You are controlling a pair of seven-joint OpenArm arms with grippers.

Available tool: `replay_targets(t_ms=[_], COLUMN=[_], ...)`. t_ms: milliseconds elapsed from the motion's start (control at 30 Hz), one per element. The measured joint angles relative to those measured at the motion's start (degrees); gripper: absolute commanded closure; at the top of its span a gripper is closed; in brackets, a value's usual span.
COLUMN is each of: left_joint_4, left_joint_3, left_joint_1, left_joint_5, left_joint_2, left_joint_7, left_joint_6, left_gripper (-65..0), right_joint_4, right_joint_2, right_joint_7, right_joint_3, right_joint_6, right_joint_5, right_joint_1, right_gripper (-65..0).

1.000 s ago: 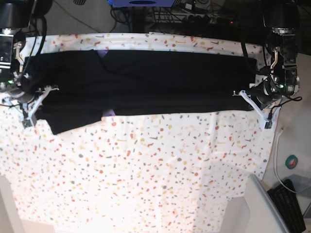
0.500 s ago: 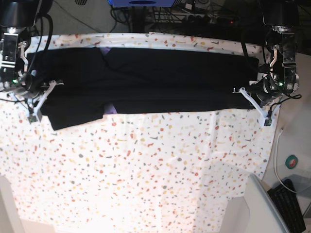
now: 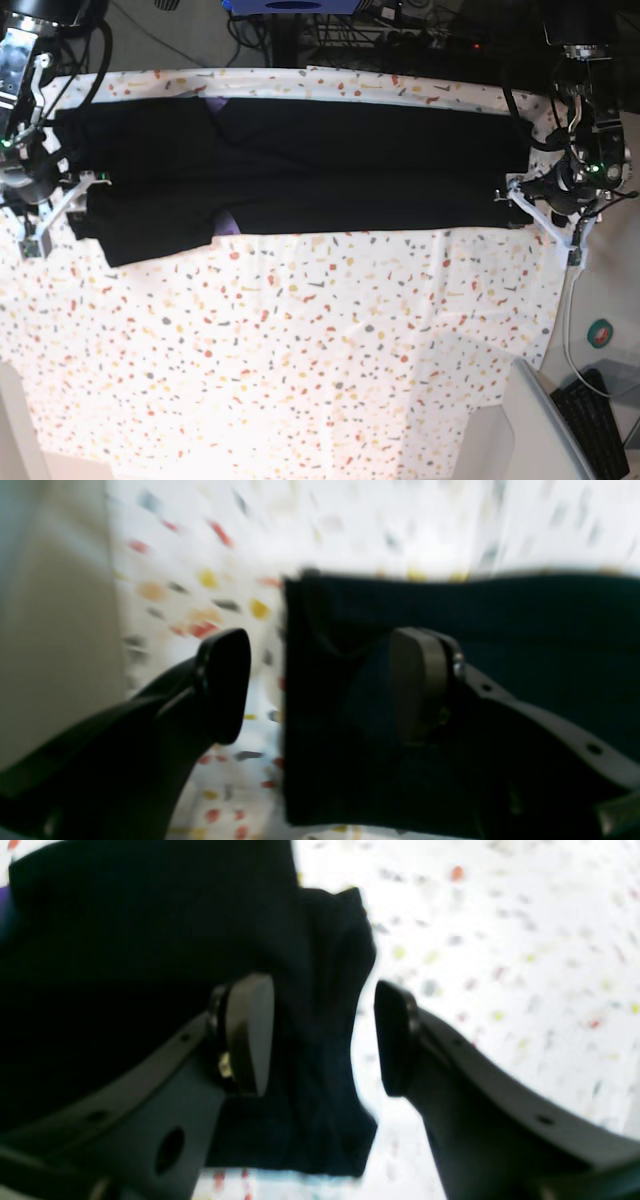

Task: Layout the t-shirt on the table in an organized manner, then fold the t-shirt properly
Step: 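Release the folded hem and raise both grippers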

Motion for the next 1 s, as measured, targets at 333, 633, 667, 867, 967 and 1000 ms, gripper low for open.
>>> replay_targets(t_ms=[333,633,667,867,967,1000], left_joint_4=[-2.8,-10.7,-11.3,-11.6,-11.3,-10.5], left_joint_3=[-1.0,-1.0,-1.1,-1.1,-1.3,-1.4], left_joint_1=[5.5,5.6,5.7,5.7,5.6,5.7], left_joint_5=[0.7,0.7,0.5,0.3,0.0,0.0], left_joint_2=[4.8,4.8,4.7,4.3,4.2,4.3], left_joint_7=[-0.1,-5.8,-6.6,-6.9,-6.1,-5.3], left_joint_6=[0.0,0.0,0.0,0.0,0.0,0.0], left_gripper=[0.0,0.0,0.0,0.0,0.0,0.0], right_joint_4=[-16.3,-31.4,-33.4,-36.2,-29.6,-26.6], right_joint_2=[0.4,3.9,4.6,6.8,6.7,6.6], right_joint_7=[0.2,6.3,6.5,8.8,7.8,7.6], right_joint_3=[0.4,0.3,0.4,0.4,0.4,0.6], right_joint_6=[-0.2,-0.4,-0.6,0.1,-0.8,-0.9], right_joint_5=[0.0,-0.1,0.0,0.6,-0.5,-0.5], right_joint_1=[11.8,15.2,15.3,15.6,13.0,12.2], right_gripper=[0.0,0.0,0.0,0.0,0.0,0.0])
